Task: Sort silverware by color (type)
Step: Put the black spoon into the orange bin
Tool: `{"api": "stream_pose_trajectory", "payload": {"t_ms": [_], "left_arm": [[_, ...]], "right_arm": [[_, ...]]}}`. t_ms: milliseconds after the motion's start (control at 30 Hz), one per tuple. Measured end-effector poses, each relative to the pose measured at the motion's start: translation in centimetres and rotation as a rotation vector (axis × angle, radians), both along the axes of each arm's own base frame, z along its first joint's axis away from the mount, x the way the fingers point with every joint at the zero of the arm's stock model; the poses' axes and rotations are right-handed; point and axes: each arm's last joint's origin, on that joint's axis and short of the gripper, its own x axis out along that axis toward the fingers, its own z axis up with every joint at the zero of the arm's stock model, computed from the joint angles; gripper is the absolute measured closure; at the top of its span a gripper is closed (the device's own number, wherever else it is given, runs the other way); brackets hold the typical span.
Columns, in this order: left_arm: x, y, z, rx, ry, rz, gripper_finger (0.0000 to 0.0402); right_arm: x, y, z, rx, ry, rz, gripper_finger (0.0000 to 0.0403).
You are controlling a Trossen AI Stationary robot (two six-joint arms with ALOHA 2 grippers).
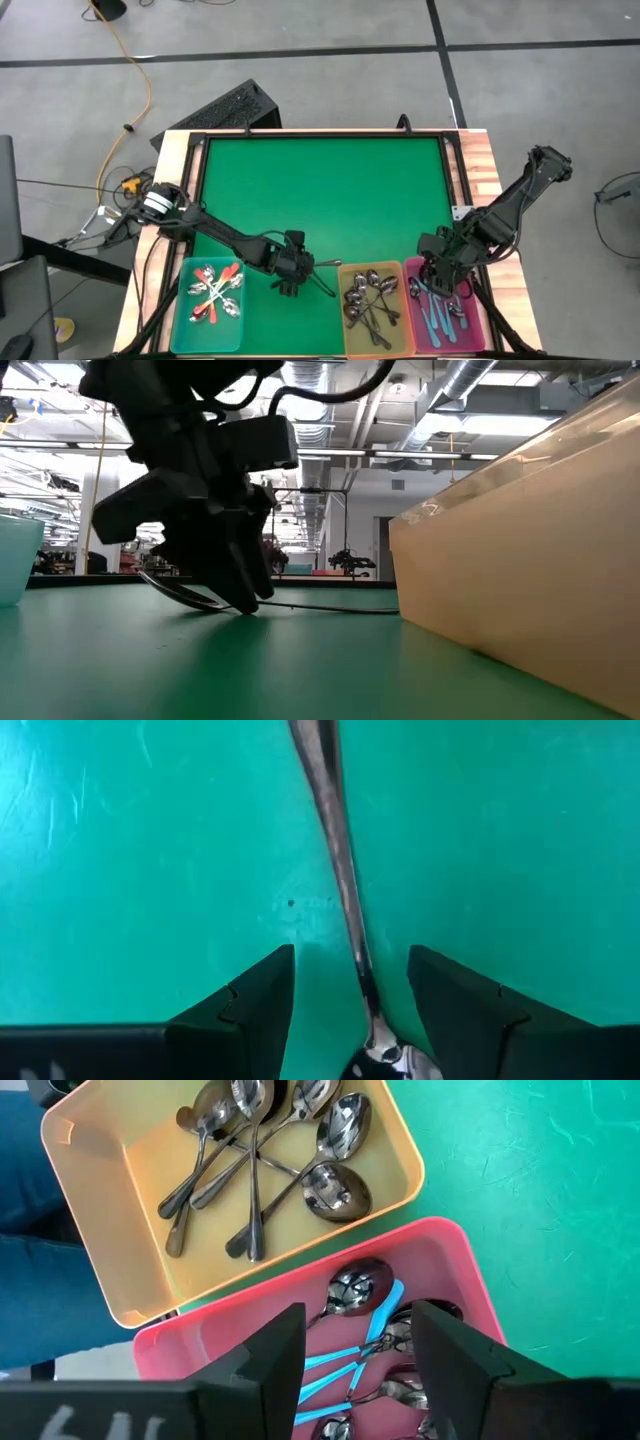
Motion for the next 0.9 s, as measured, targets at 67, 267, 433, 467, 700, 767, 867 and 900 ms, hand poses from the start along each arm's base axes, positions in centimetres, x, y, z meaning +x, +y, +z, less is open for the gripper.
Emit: {"api": "stream_pose_trajectory", "payload": {"t_ms": [67,267,433,467,700,767,867,900], "left_arm": [[0.2,0.1,-0.3,-0.038,0.01,-0.003,0.0216],[0.4,0.9,-0.4,-0.109,0.042,0.005,0.0248],[0.6,1.8,-0.5,-0.17,0.077,0.013,0.0347],[0.6,1.9,-0.6,-0.169,0.078,0.01,0.0372],[0.6,2.5,-0.3,-0.143,0.073,-0.007,0.0398],[0.4,2.8,0.2,-0.137,0.083,-0.012,0.0398],[-0.4,3.5,1.3,-0.085,0.102,0.019,0.0399],[-0.6,3.7,1.9,-0.069,0.09,0.031,0.04]], "right_arm": [[0.0,0.0,0.0,0.0,0.0,0.0,0.0213],[0.0,0.0,0.0,-0.004,-0.004,-0.003,0.0214],[0.0,-0.1,0.0,-0.017,-0.016,-0.011,0.0214],[0.1,-0.1,0.0,-0.018,-0.017,-0.012,0.0214],[0.2,-0.2,0.0,-0.062,-0.055,-0.022,0.0214],[0.2,-0.2,0.0,-0.083,-0.069,-0.01,0.0214],[0.3,-0.3,0.1,-0.119,-0.099,-0.003,0.0214],[0.3,-0.3,0.1,-0.133,-0.111,-0.005,0.0214]]}}
